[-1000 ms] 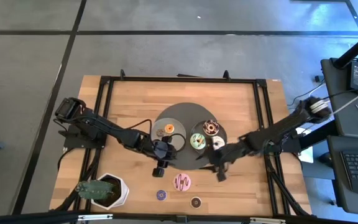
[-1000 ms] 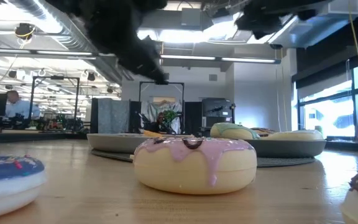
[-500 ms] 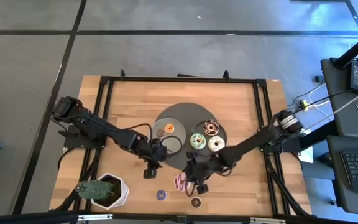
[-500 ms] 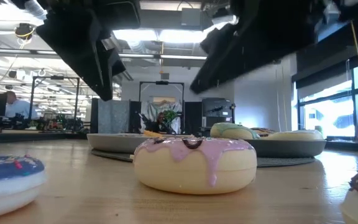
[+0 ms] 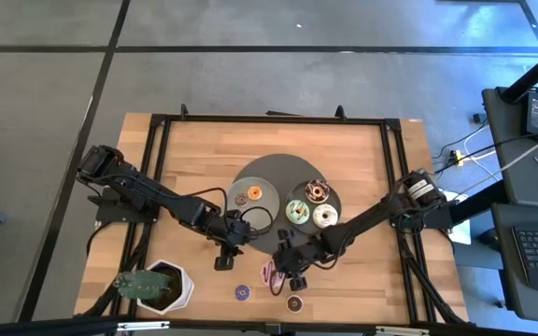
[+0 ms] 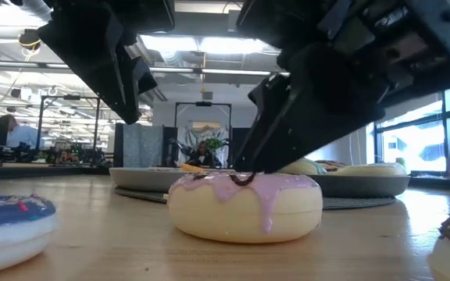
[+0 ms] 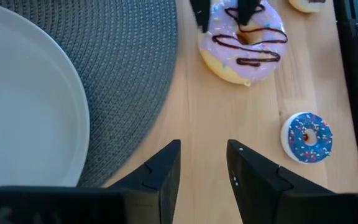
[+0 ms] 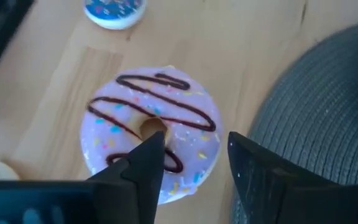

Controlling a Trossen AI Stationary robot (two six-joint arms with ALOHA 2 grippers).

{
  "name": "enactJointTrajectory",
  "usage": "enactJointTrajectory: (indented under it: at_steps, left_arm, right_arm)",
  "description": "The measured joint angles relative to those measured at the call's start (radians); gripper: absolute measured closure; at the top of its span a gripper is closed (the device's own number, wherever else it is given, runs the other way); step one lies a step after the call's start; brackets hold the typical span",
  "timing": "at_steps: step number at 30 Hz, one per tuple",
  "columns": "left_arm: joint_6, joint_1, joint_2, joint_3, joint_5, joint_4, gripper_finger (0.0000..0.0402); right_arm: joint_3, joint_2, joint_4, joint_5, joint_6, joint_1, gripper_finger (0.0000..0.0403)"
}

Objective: Pick & Place donuts
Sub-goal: Put the large purple donut on the black plate

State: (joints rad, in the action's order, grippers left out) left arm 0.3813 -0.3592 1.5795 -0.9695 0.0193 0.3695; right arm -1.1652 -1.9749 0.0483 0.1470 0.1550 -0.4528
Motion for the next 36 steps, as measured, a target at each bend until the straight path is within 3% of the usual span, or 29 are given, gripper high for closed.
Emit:
enactJointTrajectory:
  at_steps: [21, 24, 30, 36]
  left_arm:
    - [-0.001, 0.001, 0.0, 0.0, 0.0, -0.002, 0.0278]
    - [-0.001, 0.001, 0.0, 0.0, 0.0, -0.003, 0.0279]
    - [-0.001, 0.001, 0.001, 0.0, 0.0, -0.007, 0.0274]
    - [-0.001, 0.001, 0.001, 0.0, -0.002, -0.007, 0.0276]
  right_arm:
    - [-0.023, 0.022, 0.093, -0.038, 0.066, 0.013, 0.0386]
    - [-0.059, 0.1, 0.23, -0.028, 0.033, 0.013, 0.0392]
    - [-0.022, 0.333, 0.553, 0.128, 0.05, 0.041, 0.0393]
    - [0.128, 0.589, 0.621, 0.158, 0.078, 0.159, 0.0395]
